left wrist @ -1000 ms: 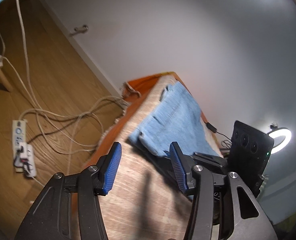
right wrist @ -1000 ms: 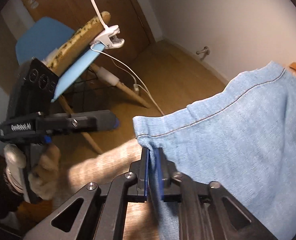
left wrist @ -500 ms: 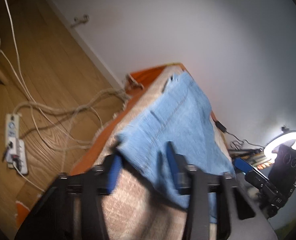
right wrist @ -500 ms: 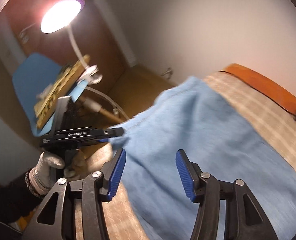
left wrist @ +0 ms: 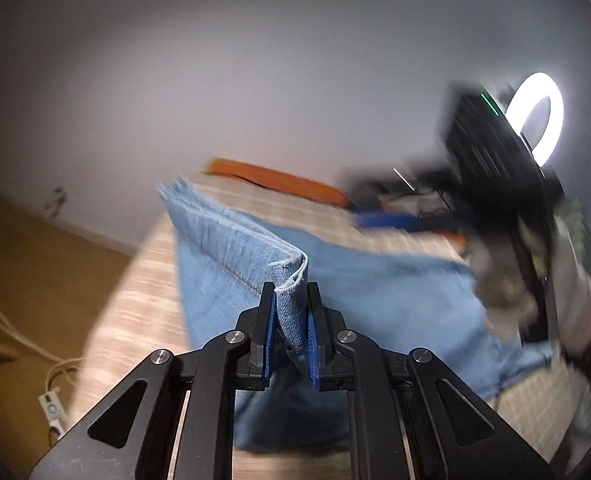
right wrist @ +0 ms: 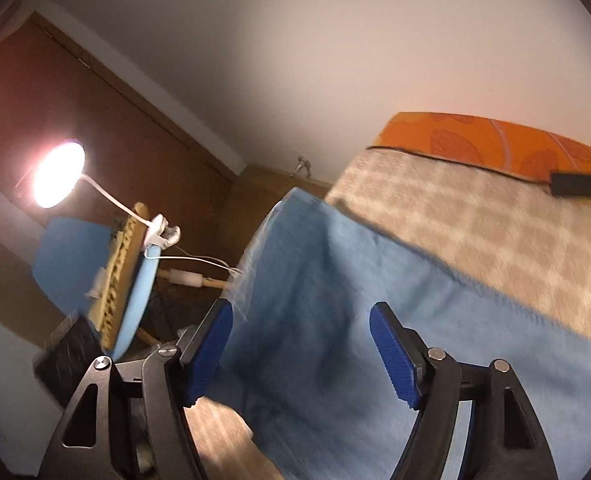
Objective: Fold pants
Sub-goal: 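Grasp the jeans hem with the left gripper while the right gripper grasps the other layer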
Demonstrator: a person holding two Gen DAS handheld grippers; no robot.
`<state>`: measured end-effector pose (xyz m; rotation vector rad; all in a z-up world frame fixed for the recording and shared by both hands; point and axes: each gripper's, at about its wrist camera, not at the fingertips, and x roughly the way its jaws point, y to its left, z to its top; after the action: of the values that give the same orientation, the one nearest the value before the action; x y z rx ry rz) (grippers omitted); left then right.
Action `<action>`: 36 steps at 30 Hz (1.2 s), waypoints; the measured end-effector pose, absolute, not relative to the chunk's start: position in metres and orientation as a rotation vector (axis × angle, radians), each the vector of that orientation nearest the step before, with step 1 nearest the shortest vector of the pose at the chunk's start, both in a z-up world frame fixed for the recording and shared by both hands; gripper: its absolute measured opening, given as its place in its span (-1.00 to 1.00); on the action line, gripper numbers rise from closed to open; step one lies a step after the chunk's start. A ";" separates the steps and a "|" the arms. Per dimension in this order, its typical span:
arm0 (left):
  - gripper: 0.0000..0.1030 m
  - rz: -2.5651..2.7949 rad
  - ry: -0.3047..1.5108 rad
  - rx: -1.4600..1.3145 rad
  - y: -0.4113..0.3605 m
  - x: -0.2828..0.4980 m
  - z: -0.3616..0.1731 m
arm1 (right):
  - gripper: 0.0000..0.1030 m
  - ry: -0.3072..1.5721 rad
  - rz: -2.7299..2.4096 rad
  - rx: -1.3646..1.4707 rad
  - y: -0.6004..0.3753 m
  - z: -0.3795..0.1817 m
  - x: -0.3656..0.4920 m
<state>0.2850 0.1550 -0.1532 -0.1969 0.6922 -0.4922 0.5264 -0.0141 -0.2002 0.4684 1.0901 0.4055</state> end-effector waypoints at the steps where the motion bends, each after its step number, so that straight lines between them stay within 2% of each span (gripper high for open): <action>1: -0.78 -0.500 0.702 -0.185 0.149 0.285 -0.156 | 0.53 1.106 0.414 0.467 -0.012 -0.201 0.535; 10: -0.78 -0.507 0.735 -0.161 0.129 0.281 -0.170 | 0.54 1.270 0.353 0.338 0.014 -0.243 0.573; 17: -0.78 -0.526 0.734 -0.215 0.140 0.278 -0.164 | 0.56 1.269 0.415 0.584 -0.001 -0.272 0.573; 20: -0.78 -0.542 0.738 -0.203 0.137 0.278 -0.158 | 0.50 1.266 0.415 0.564 0.007 -0.276 0.577; 22: -0.78 -0.551 0.743 -0.187 0.136 0.274 -0.156 | 0.04 1.271 0.386 0.517 0.013 -0.278 0.581; 23: -0.78 -0.553 0.744 -0.180 0.132 0.271 -0.155 | -0.10 1.276 0.388 0.506 0.016 -0.278 0.583; 24: -0.78 -0.554 0.744 -0.170 0.130 0.269 -0.153 | -0.45 1.277 0.389 0.498 0.016 -0.277 0.584; 25: -0.78 -0.553 0.745 -0.162 0.128 0.271 -0.151 | -0.67 1.265 0.378 0.471 0.017 -0.273 0.583; 28: -0.78 -0.566 0.752 -0.205 0.133 0.273 -0.138 | -0.89 1.220 0.360 0.410 0.014 -0.251 0.578; 36: -0.79 -0.641 0.642 -0.191 0.120 0.261 -0.066 | -0.91 1.048 0.321 0.343 -0.017 -0.152 0.556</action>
<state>0.2609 0.1203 -0.0659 -0.1906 0.6422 -0.6406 0.5565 -0.0165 -0.1523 0.3432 1.0485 0.3209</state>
